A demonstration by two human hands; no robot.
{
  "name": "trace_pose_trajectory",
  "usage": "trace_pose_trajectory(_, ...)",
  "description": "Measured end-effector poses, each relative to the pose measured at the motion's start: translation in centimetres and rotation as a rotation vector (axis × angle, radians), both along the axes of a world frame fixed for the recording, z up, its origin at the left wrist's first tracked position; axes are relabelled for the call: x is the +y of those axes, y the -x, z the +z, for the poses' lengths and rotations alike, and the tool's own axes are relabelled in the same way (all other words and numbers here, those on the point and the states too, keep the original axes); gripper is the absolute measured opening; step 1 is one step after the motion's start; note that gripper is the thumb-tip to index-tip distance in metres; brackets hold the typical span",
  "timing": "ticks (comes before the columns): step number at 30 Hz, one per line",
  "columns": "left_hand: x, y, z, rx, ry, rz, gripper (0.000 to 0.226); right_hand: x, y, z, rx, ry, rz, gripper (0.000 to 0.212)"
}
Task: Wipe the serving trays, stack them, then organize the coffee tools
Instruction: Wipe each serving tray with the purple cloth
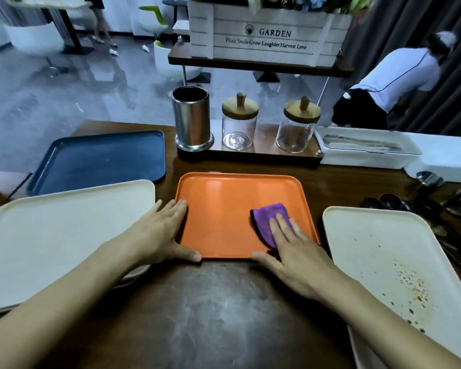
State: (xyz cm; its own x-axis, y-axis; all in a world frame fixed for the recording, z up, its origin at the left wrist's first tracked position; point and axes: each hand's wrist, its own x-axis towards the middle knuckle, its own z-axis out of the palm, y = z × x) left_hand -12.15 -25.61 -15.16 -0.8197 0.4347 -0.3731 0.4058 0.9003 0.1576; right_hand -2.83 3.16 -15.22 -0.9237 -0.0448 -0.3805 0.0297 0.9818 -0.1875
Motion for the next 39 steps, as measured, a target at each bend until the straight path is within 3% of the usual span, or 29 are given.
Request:
trace_pose_trajectory(11, 0.8, 0.2, 0.7, -0.034, 0.051, -0.027, 0.132, 0.9, 8.5, -1.8, 0.179, 0.116, -0.107, 0.081)
trace_pose_trajectory(16, 0.6, 0.0, 0.8, -0.011, 0.056, -0.027, 0.137, -1.1, 7.0, -2.5, 0.197, 0.096, -0.021, 0.069)
trace_pose_trajectory(20, 0.7, 0.0, 0.8, 0.004, 0.063, -0.035, 0.141, -5.6, 3.7, -2.3, 0.184, 0.104, 0.118, 0.073)
trace_pose_trajectory(24, 0.5, 0.1, 0.6, 0.016, 0.069, -0.048, 0.146, -7.2, 1.6, -1.6, 0.15, 0.135, 0.086, 0.076)
trace_pose_trajectory(29, 0.7, 0.1, 0.8, 0.011, 0.085, -0.063, 0.13, -8.5, 7.7, -1.8, 0.192, 0.139, 0.136, 0.064)
trace_pose_trajectory(39, 0.5, 0.4, 0.3, 0.046, 0.064, -0.077, 0.127, -11.7, 17.4, -1.7, 0.269, 0.077, 0.403, 0.054)
